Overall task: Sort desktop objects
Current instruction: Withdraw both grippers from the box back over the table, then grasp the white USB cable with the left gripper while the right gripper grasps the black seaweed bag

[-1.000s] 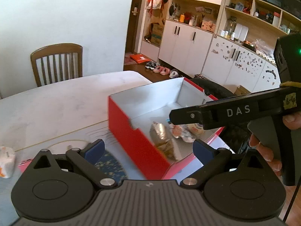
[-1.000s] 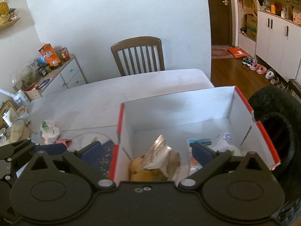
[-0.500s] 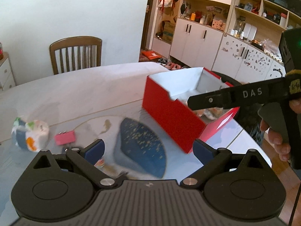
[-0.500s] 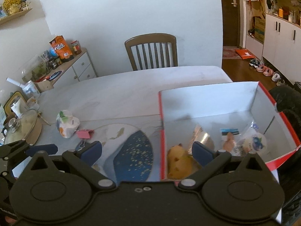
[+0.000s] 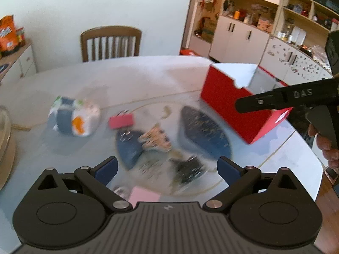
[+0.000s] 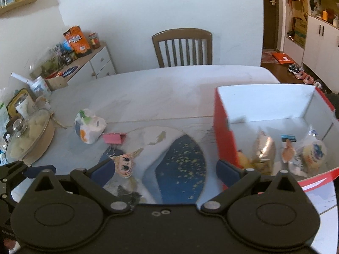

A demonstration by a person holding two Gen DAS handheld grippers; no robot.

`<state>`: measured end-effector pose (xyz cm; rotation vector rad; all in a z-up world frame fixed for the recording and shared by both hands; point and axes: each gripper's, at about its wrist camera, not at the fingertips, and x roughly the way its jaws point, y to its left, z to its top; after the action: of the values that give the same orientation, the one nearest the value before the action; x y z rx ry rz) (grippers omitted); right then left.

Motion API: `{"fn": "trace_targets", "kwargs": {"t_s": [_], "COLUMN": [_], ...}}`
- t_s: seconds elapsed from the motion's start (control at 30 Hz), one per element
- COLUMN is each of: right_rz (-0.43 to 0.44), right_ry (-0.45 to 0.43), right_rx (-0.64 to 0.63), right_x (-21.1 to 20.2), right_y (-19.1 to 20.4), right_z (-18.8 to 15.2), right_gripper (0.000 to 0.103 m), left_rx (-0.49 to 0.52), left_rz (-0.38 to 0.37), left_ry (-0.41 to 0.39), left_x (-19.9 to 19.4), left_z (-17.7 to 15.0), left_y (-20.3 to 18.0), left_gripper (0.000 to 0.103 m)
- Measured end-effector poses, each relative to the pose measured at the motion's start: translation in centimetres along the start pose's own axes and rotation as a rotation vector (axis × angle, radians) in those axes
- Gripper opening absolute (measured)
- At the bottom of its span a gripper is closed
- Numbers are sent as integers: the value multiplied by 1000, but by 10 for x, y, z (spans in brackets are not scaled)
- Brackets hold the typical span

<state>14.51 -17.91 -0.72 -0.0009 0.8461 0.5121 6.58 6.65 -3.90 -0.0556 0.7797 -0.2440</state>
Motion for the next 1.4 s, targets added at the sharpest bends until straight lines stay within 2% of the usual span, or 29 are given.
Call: {"fn": "trace_targets", "kwargs": {"t_s": [0.37, 0.6, 0.73, 0.9, 0.97, 1.13, 1.3, 1.4], "right_rz": [6, 3, 2, -6, -14, -21, -28, -27], "right_ry": [79, 128, 148, 170, 176, 197, 216, 231], "right_rx": [-28, -42, -53, -61, -66, -80, -86, -97], "right_x": [33, 54, 62, 72, 77, 88, 99, 105], "right_y": [34, 49, 53, 54, 55, 59, 62, 65], "right_z": [-23, -36, -40, -42, -43, -45, -45, -45], "right_gripper": [102, 99, 98, 96, 96, 92, 88, 85], "left_rx": [-31, 5, 36, 61, 86, 118, 154, 197], "left_rz": [64, 27, 21, 27, 22, 34, 33, 35], "left_ry": [53, 79, 108, 127, 134, 162, 154, 151], "left_x": [4, 10, 14, 20, 21, 31, 35, 36], "left_z": [-35, -40, -45, -51, -53, -57, -56, -56], "left_y": [58, 69, 76, 82, 82, 83, 78, 71], "left_gripper": [100, 98, 85, 82, 70, 57, 51, 40]}}
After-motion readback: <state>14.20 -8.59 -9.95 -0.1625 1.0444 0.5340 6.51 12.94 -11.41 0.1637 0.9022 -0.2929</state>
